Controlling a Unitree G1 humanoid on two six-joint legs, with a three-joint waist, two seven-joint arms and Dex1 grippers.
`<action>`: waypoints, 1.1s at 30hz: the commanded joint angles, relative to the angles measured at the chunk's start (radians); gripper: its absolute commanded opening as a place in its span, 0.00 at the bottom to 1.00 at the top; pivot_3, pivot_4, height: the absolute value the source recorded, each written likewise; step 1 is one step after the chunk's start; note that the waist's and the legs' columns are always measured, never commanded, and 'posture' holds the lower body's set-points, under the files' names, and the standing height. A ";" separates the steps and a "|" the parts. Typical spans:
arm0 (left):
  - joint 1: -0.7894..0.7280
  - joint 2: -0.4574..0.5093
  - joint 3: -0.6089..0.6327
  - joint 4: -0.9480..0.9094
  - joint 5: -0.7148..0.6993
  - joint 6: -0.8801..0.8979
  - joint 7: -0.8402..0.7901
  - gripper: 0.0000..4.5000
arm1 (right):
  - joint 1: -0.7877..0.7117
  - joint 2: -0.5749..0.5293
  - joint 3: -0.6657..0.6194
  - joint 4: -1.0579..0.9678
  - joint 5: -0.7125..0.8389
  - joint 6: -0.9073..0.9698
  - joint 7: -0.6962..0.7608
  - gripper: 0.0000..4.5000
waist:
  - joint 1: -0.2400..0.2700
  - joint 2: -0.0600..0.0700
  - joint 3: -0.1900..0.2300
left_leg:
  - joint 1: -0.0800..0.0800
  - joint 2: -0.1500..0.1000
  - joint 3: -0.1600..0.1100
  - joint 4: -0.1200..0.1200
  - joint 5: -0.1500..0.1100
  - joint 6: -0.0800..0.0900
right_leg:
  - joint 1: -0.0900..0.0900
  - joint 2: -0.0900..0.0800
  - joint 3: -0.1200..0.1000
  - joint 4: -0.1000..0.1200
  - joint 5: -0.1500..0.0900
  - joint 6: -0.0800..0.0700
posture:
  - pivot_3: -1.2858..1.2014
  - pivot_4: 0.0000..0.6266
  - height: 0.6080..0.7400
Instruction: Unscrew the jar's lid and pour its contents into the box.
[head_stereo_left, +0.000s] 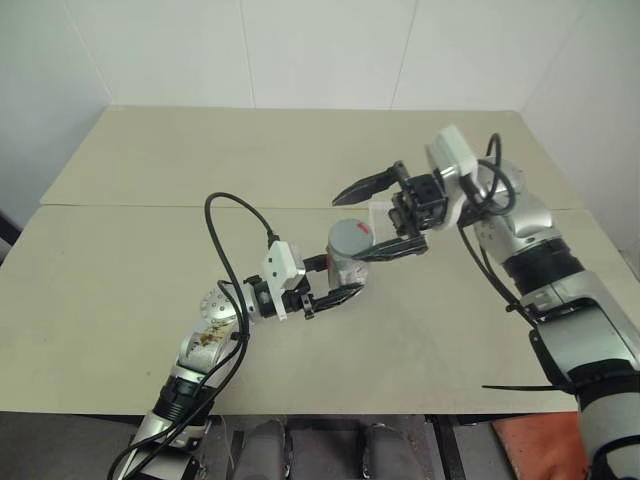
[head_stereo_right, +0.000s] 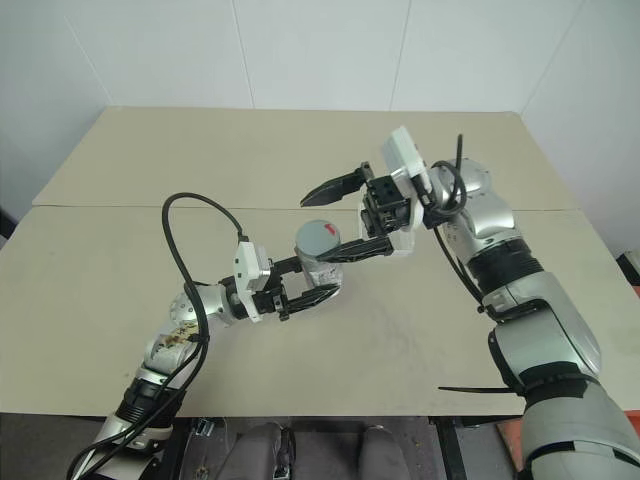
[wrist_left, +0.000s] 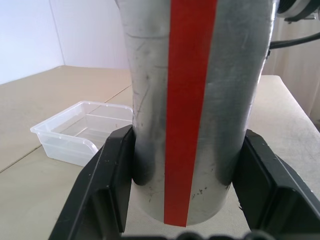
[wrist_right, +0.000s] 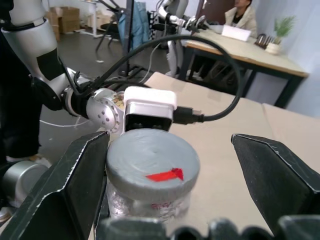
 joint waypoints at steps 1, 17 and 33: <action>-0.012 -0.006 -0.010 -0.016 -0.004 -0.009 -0.013 0.55 | 0.031 -0.014 -0.085 -0.072 0.017 0.004 0.045 0.99 | 0.000 0.000 0.000 | 0.000 0.000 0.000 0.000 0.000 0.000 | 0.000 0.000 0.000 0.000 0.000 0.000 | 0.52 0.24 1.00; -0.031 -0.019 -0.014 0.015 0.004 -0.023 -0.021 0.55 | 0.183 0.036 -0.292 -0.313 -0.091 0.155 -0.013 0.99 | 0.000 0.000 0.000 | 0.000 0.000 0.000 0.000 0.000 0.000 | 0.000 0.000 0.000 0.000 0.000 0.000 | 0.52 0.24 1.00; -0.025 -0.026 -0.007 0.006 0.007 -0.038 -0.013 0.55 | 0.192 0.148 -0.332 -0.272 -0.277 0.150 -0.048 0.99 | 0.000 0.000 0.000 | 0.000 -0.001 0.000 0.000 0.000 0.000 | 0.000 0.000 0.000 0.000 0.000 0.000 | 0.52 0.24 1.00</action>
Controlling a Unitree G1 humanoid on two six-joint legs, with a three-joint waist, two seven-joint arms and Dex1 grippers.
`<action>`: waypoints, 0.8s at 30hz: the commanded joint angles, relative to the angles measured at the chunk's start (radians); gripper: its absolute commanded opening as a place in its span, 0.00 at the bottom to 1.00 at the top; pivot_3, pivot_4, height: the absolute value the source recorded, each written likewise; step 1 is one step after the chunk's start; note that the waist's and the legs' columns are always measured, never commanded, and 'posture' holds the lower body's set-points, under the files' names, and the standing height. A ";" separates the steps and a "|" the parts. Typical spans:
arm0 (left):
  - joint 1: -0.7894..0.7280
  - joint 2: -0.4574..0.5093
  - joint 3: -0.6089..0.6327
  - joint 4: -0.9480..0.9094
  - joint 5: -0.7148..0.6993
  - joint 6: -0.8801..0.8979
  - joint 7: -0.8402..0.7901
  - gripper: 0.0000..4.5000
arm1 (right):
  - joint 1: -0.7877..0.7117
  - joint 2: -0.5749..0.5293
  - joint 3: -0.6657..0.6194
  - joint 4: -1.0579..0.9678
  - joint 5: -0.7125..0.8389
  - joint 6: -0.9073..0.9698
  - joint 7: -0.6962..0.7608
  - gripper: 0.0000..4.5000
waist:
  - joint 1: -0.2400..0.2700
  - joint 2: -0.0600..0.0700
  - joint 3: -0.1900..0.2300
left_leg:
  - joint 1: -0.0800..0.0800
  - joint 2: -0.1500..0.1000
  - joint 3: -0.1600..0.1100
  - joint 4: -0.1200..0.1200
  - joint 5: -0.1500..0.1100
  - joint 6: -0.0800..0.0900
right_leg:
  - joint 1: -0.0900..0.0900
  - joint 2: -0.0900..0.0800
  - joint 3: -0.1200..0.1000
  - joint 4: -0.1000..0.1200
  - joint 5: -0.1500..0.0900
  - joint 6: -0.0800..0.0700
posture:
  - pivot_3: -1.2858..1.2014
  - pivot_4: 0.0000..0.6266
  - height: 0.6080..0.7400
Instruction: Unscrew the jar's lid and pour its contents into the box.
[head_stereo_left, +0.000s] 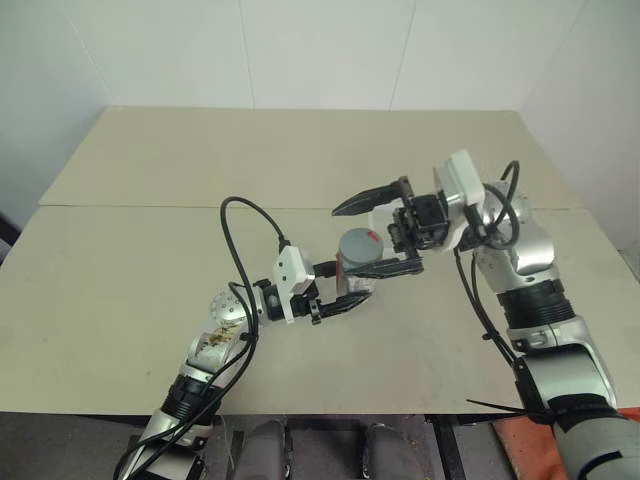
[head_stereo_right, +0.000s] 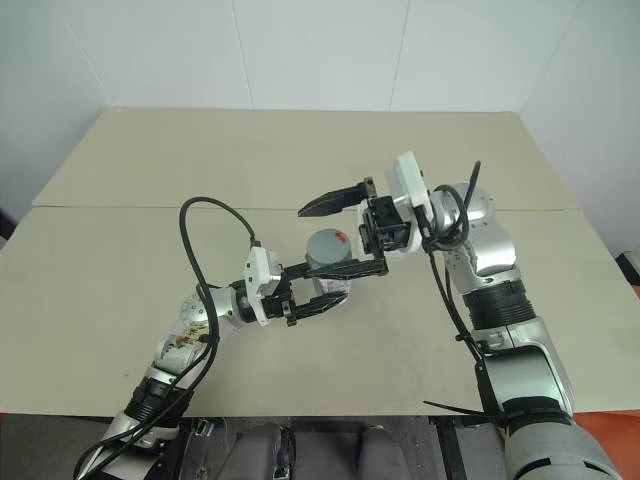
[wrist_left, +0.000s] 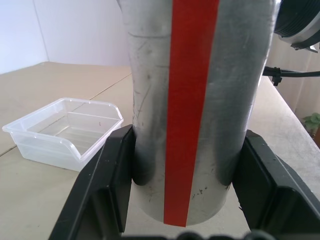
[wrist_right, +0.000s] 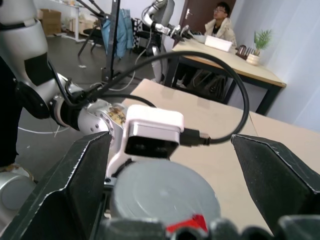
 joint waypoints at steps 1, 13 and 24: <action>-0.013 -0.003 0.006 -0.031 -0.001 -0.027 0.000 0.55 | -0.030 0.006 -0.046 0.014 -0.011 -0.005 0.020 0.99 | 0.000 0.000 0.000 | 0.000 0.000 0.000 0.000 0.000 0.000 | 0.000 0.000 0.000 0.000 0.000 0.000 | 0.52 0.24 1.00; -0.010 0.000 0.008 -0.025 -0.006 -0.034 -0.006 0.55 | -0.037 -0.011 -0.085 0.071 -0.036 -0.020 0.073 0.99 | 0.000 0.000 0.000 | 0.000 0.000 0.000 0.000 0.000 0.000 | 0.000 0.000 0.000 0.000 0.000 0.000 | 0.52 0.24 1.00; -0.018 -0.003 0.009 -0.010 -0.006 -0.037 -0.021 0.55 | -0.026 -0.055 -0.124 0.076 -0.042 -0.029 0.082 0.99 | -0.001 0.000 0.000 | 0.000 0.000 0.000 0.000 0.000 0.000 | 0.000 0.000 0.000 0.000 0.000 0.000 | 0.52 0.24 1.00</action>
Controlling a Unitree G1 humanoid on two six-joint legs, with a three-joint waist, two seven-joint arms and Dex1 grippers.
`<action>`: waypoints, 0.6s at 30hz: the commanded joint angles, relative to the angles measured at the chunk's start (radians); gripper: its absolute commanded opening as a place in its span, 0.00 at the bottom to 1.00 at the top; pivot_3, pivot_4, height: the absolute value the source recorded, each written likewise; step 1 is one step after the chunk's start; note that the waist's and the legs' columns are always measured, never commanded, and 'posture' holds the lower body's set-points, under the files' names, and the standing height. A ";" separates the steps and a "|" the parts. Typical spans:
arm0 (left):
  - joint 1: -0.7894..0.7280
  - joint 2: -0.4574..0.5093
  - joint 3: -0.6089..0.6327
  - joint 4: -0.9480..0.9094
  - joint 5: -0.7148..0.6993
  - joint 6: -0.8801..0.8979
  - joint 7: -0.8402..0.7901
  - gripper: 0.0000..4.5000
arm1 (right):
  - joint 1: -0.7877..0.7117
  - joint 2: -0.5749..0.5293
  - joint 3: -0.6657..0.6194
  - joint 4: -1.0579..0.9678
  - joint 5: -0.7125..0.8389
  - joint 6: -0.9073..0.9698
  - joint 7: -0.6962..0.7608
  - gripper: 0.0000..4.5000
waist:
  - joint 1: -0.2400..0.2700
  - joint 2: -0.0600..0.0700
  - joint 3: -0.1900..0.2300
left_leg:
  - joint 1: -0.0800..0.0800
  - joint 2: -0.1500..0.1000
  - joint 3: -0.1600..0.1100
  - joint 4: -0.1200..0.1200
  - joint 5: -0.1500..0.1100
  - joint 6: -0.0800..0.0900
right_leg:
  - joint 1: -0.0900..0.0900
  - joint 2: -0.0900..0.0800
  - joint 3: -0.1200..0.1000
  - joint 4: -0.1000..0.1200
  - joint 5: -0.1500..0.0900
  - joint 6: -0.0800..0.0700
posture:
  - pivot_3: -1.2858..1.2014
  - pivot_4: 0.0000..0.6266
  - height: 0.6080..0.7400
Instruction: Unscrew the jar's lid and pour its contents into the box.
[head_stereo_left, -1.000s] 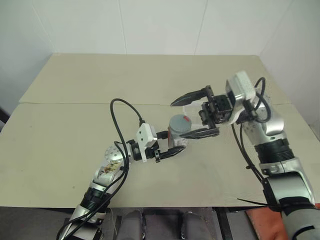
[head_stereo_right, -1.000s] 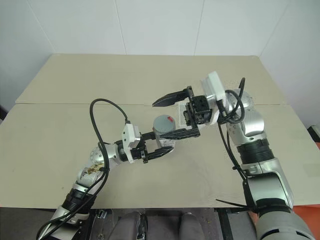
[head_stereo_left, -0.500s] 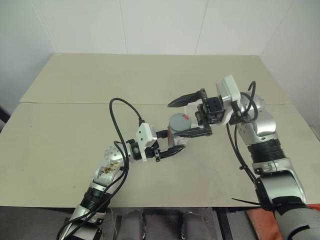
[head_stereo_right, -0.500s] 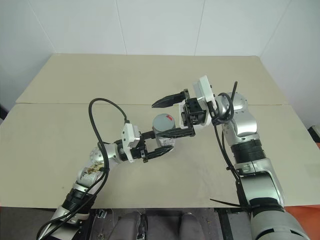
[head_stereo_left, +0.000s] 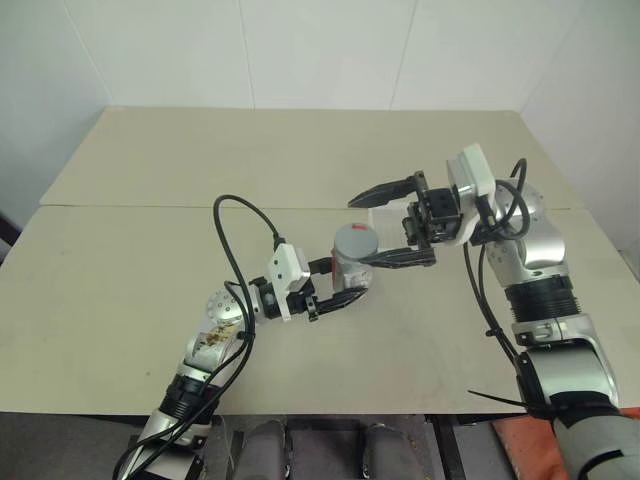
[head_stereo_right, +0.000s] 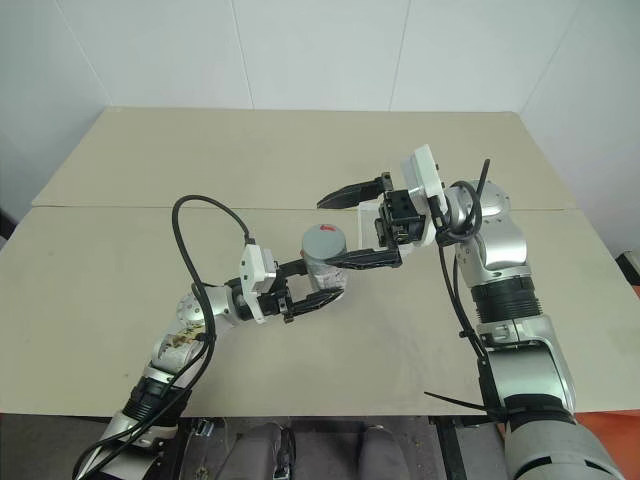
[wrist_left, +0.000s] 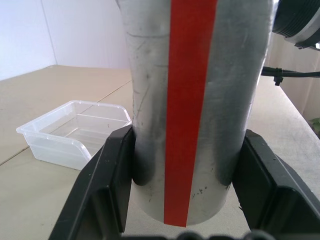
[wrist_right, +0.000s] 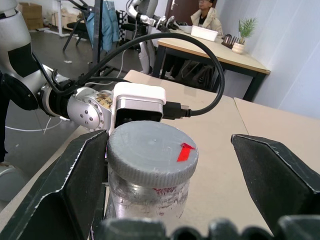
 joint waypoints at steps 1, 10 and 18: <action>-0.018 -0.004 -0.010 -0.018 -0.005 -0.026 -0.023 0.55 | -0.008 -0.033 -0.062 -0.001 -0.002 -0.025 0.031 0.99 | 0.001 0.000 0.000 | 0.000 0.000 0.000 0.000 0.000 0.000 | 0.000 0.000 0.000 0.000 0.000 0.000 | 0.52 0.24 1.00; -0.020 -0.008 -0.008 -0.010 -0.001 -0.028 -0.030 0.55 | -0.003 -0.066 -0.089 0.017 -0.006 -0.044 0.051 0.99 | -0.002 0.000 0.000 | 0.000 0.000 0.000 0.000 0.000 0.000 | 0.000 0.000 0.000 0.000 0.000 0.000 | 0.52 0.24 1.00; -0.020 -0.008 -0.008 -0.010 0.004 -0.027 -0.025 0.55 | 0.014 -0.085 -0.096 -0.117 0.076 0.057 0.043 0.99 | 0.000 0.000 0.000 | 0.000 0.000 0.000 0.000 0.000 0.000 | 0.000 0.000 0.000 0.000 0.000 0.000 | 0.52 0.24 1.00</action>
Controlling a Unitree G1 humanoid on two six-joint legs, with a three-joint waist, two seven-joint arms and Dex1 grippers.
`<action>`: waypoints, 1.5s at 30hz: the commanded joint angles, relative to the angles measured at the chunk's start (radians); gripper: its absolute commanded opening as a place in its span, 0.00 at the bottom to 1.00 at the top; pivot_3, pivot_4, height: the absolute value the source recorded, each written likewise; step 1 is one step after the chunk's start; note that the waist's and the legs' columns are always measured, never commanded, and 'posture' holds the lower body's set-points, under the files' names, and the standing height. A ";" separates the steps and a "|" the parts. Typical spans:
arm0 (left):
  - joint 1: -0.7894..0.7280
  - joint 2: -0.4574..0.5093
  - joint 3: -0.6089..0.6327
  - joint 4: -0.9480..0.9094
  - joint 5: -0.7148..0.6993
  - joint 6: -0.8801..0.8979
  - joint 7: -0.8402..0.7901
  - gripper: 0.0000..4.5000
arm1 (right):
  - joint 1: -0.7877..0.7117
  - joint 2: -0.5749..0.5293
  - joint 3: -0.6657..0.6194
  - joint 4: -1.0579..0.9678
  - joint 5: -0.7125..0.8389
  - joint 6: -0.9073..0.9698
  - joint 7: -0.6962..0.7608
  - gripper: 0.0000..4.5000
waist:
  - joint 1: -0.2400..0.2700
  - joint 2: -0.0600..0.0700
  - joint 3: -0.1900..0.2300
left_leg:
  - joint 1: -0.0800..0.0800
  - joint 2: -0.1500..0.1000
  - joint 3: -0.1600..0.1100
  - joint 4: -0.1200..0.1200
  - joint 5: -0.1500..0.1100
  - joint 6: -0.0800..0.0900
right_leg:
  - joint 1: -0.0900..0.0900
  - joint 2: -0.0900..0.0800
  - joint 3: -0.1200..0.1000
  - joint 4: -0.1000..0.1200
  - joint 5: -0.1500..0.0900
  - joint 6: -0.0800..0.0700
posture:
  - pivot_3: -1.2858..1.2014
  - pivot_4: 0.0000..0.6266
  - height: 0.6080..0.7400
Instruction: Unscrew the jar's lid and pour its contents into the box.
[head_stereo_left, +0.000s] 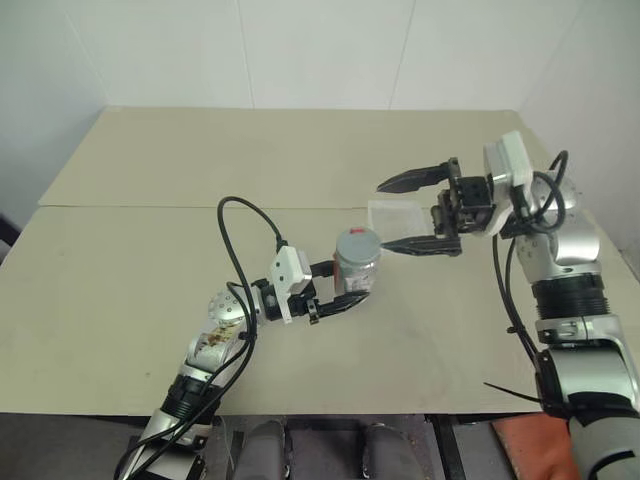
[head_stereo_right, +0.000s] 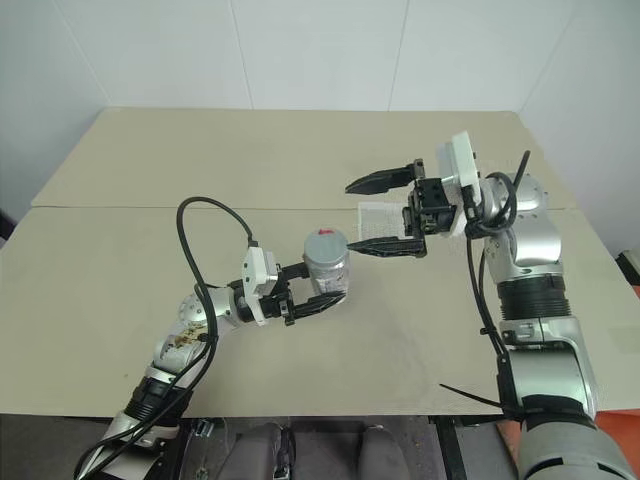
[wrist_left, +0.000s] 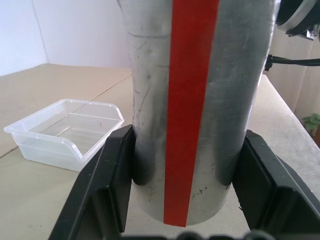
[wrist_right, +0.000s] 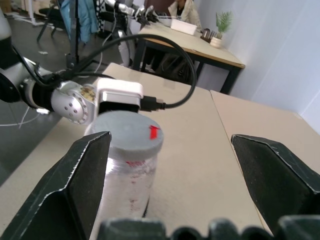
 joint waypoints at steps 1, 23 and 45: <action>-0.019 -0.005 -0.002 -0.019 0.004 -0.024 -0.001 0.55 | 0.005 -0.004 -0.023 -0.119 0.050 0.054 0.029 0.99 | 0.000 0.000 0.000 | 0.000 0.000 0.000 0.000 0.000 0.000 | 0.000 0.000 0.000 0.000 0.000 0.000 | 0.52 0.24 1.00; -0.017 -0.007 0.001 -0.024 0.021 -0.028 0.008 0.55 | 0.008 0.135 0.047 -0.155 -0.084 0.020 -0.067 0.99 | 0.000 0.000 0.000 | 0.000 0.000 0.000 0.000 0.000 0.000 | 0.000 0.000 0.000 0.000 0.000 0.000 | 0.52 0.24 1.00; -0.021 -0.005 -0.002 -0.013 0.018 -0.036 0.003 0.55 | 0.026 0.053 -0.019 -0.081 -0.096 -0.005 -0.055 0.99 | 0.000 0.000 0.000 | 0.000 0.000 0.000 0.000 0.000 0.000 | 0.000 0.000 0.000 0.000 0.000 0.000 | 0.52 0.24 1.00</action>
